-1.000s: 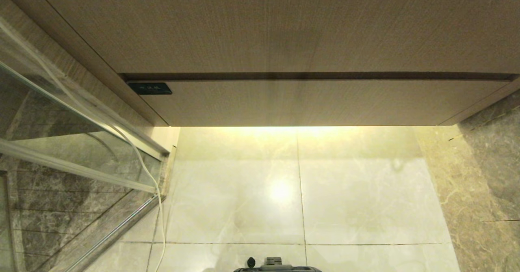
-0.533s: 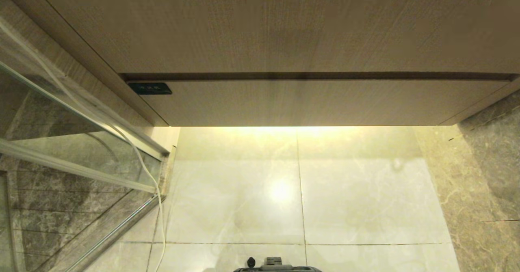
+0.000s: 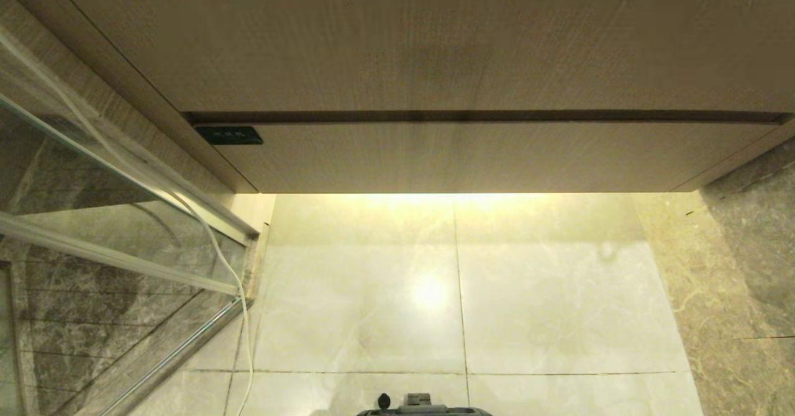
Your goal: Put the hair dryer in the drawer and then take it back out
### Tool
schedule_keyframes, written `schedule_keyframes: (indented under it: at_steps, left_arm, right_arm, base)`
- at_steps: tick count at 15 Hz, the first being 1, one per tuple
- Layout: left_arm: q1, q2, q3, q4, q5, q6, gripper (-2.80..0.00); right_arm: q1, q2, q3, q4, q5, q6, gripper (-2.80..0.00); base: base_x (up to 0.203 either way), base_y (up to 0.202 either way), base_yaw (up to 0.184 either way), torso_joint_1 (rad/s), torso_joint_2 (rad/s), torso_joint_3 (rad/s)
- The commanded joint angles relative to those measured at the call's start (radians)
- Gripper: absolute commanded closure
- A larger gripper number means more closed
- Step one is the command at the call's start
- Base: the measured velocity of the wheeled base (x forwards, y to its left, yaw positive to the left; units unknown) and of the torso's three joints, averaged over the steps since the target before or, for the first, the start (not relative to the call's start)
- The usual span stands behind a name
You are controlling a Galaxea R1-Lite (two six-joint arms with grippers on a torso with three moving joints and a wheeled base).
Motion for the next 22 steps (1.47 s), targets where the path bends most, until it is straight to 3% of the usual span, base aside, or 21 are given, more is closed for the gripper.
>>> schedule_keyframes:
  at_steps: [1,22]
  left_arm:
    - [0.001,0.0,0.0,0.0,0.001,0.0,0.0]
    - [0.001,0.0,0.0,0.0,0.001,0.0,0.0]
  right_arm:
    - [0.001,0.001,0.0,0.0,0.0,0.0,0.0]
    - [0.001,0.001,0.0,0.0,0.0,-0.001,0.0]
  base:
    - [0.0,0.0,0.0,0.0,0.0,0.0]
    - [0.0,0.0,0.0,0.0,0.0,0.0]
